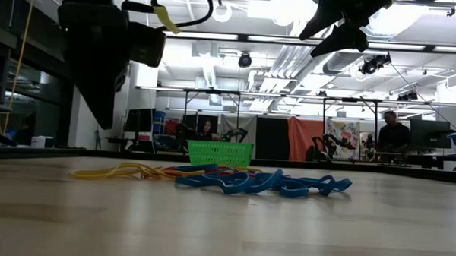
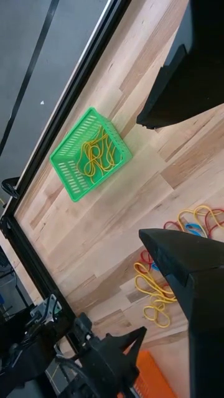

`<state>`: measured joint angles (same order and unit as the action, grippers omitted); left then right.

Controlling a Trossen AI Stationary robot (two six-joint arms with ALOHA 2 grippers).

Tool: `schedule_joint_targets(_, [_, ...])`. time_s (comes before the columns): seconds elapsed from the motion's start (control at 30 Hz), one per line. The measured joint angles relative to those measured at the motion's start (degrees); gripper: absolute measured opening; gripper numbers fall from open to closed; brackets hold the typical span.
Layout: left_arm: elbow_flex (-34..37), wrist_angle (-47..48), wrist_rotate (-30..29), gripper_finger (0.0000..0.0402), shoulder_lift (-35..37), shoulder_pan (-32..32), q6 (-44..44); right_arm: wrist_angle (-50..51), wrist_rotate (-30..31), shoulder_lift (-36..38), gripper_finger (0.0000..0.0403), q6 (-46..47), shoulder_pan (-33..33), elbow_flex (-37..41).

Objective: Sort rubber bands into baskets
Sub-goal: Put the yellow rubber band into the green bin

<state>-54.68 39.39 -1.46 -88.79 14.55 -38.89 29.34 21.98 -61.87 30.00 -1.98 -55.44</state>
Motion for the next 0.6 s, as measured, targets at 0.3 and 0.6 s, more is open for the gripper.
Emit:
schedule_joint_targets(0.3, [0.31, -0.33, 4.58, 0.0014, -6.55, 0.72, 0.97, 0.15, -0.02, 0.0, 0.0265, 0.0, 0.01, 0.0])
schedule_joint_targets(0.6, [0.31, 1.76, 3.26, 0.0085, -7.41, -4.26, 4.27, 0.17, -0.03, 0.0, 0.0265, 0.0, 0.0, 0.0])
